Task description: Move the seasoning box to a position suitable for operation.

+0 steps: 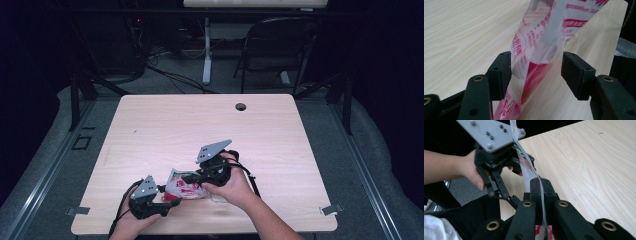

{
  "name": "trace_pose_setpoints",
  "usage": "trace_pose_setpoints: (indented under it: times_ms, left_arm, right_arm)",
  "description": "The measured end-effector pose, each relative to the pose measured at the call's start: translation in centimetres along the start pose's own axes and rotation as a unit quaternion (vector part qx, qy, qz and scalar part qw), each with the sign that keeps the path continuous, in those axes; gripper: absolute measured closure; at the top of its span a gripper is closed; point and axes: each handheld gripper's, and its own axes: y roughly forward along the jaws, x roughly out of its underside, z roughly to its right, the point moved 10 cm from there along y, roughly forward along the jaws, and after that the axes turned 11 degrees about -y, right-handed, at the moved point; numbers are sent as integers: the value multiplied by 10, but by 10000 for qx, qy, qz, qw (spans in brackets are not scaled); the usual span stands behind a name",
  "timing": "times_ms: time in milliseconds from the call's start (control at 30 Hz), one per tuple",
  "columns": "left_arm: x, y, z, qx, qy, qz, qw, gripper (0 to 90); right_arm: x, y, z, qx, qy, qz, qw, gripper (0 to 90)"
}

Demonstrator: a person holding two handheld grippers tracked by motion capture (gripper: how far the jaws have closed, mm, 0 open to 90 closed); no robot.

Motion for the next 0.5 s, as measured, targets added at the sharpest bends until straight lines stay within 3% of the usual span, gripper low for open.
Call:
trace_pose_setpoints:
  times_ms: [200, 267, 500]
  left_arm:
    - [1, 5, 1, 399, -165, 29, 9991, 384]
    - [4, 8, 1, 509, -218, -65, 9984, 357]
    - [14, 20, 1, 600, -197, -329, 9975, 326]
  right_arm:
    - [-6, -5, -5, -83, -88, 91, 9999, 900]
    - [-7, -5, -6, -85, -125, 76, 9999, 900]
    - [-7, -3, -13, -142, -221, 99, 9996, 900]
